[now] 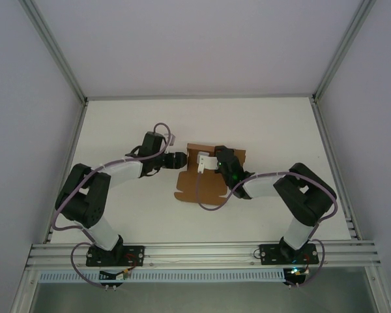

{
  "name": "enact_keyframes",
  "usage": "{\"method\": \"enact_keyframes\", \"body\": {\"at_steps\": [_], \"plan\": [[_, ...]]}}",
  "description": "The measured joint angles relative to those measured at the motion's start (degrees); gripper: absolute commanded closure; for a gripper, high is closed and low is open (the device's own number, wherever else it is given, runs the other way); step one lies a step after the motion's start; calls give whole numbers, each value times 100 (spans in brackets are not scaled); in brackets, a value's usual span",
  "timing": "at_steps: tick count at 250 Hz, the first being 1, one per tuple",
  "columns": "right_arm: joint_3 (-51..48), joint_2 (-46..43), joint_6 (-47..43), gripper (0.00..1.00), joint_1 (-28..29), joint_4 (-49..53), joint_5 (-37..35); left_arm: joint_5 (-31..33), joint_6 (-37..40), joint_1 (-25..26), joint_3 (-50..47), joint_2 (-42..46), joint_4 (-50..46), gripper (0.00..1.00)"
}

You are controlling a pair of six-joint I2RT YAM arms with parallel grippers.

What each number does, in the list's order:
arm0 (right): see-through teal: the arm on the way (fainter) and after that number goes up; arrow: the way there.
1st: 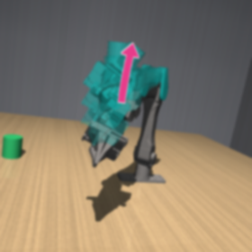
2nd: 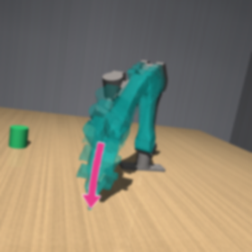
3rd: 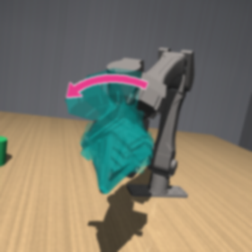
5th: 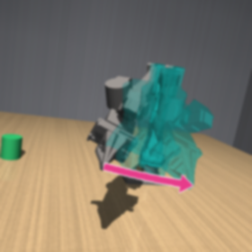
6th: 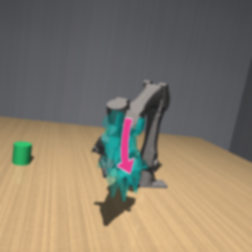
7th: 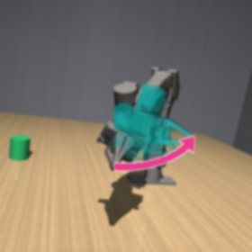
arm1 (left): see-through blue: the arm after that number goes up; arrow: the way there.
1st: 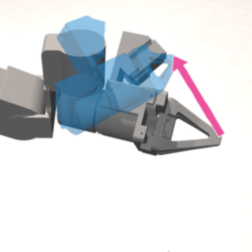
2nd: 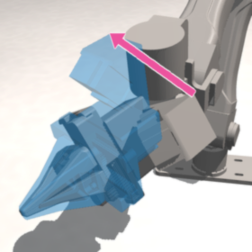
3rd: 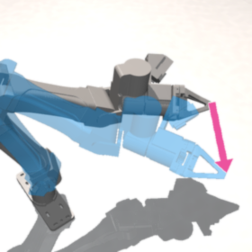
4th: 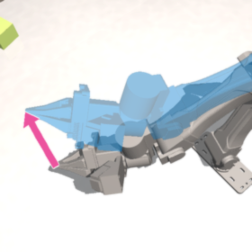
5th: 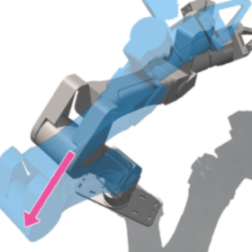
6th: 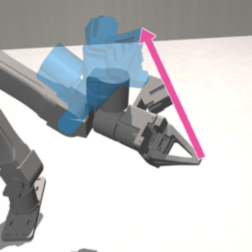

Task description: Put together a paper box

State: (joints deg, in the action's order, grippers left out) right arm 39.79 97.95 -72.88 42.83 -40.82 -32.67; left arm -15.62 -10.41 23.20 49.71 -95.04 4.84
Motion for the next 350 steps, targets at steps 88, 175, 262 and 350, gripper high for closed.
{"method": "enact_keyframes", "body": {"at_steps": [88,175,262,350], "plan": [[127,9,17,100,-4,195,-37,-444,256,2,-470,-2,608,27],[175,9,15,100,7,339,-101,-789,308,9,-619,-90,1204,28],[-527,-101,-133,100,363,-767,-437,-417,282,74,-892,-236,1515,37],[-909,-146,-175,100,531,-1316,-542,-22,-26,94,-1508,343,1829,33]]}}
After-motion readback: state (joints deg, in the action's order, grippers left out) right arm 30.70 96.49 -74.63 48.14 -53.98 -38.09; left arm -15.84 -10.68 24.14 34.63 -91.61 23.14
